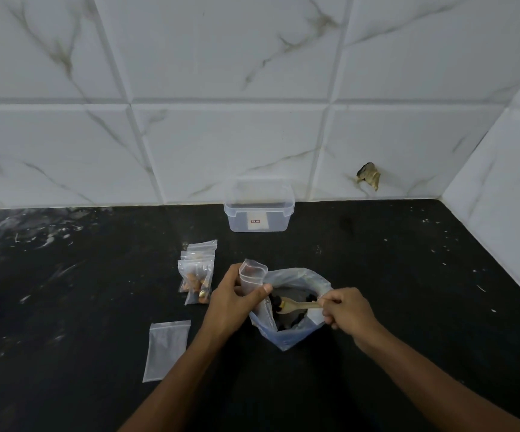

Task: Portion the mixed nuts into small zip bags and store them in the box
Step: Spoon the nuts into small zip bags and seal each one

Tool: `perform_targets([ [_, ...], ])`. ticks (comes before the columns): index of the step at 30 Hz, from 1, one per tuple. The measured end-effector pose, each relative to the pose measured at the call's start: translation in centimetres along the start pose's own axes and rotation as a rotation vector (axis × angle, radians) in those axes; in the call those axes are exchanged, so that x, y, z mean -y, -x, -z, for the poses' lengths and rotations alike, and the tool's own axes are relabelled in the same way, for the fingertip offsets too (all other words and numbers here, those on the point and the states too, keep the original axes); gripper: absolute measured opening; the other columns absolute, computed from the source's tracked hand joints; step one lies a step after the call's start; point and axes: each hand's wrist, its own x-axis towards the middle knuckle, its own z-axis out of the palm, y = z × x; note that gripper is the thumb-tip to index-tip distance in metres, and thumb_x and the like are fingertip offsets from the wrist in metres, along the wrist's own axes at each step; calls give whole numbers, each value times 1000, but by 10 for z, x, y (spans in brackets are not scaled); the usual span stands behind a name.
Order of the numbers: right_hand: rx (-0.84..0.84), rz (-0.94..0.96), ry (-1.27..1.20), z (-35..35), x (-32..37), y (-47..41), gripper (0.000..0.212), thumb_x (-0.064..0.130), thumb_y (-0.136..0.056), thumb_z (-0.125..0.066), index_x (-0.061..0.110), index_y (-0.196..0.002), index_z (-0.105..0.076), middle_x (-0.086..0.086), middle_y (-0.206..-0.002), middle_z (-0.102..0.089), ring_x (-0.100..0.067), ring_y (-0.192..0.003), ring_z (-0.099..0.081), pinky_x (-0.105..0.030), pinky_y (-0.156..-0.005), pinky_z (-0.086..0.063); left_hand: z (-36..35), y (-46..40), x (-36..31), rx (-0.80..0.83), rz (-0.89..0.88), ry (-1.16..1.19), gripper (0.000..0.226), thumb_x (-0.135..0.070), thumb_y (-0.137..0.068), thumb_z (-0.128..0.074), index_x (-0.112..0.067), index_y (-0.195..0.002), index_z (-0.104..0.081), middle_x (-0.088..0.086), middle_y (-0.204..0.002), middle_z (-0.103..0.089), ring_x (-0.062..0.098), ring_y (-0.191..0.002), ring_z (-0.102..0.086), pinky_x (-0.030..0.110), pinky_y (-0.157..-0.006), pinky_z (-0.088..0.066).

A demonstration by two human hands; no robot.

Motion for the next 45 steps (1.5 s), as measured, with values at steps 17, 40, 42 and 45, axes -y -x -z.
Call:
perform_targets([
  [17,-150,400,28,74,93,40,13,17,-95,-58,21,-93,-71,0,-77,-68,-7,-66,-63,-17,-58,-47,-12,-19,-40,-43,-162,-157,50,-36,-80,-79,-46,-114,-44,-26,-104,-58,-11,-96,-56,7,-71,-43],
  [40,-527,1098,513,44,81,52,9,10,-85,-63,7,-87,-71,-4,-75,-61,-13,-58,-55,-25,-50,-50,-20,-23,-39,-60,-144,-59,49,-33,-82,-78,-34,-120,-48,-21,-111,-59,-6,-100,-57,8,-76,-43],
  [42,-560,1050,407,47,81,52,9,7,-85,-66,7,-90,-72,-3,-75,-63,-8,-60,-54,-15,-55,-45,-17,-23,-39,-68,-139,-46,50,-33,-82,-78,-33,-122,-48,-18,-114,-59,-2,-102,-57,10,-77,-43],
  [45,-568,827,229,48,72,48,10,6,-86,-67,10,-93,-73,3,-74,-64,-1,-62,-55,-7,-59,-38,-12,-20,-37,-82,-132,-31,49,-33,-82,-78,-36,-120,-47,-23,-109,-58,-5,-102,-56,11,-76,-43],
])
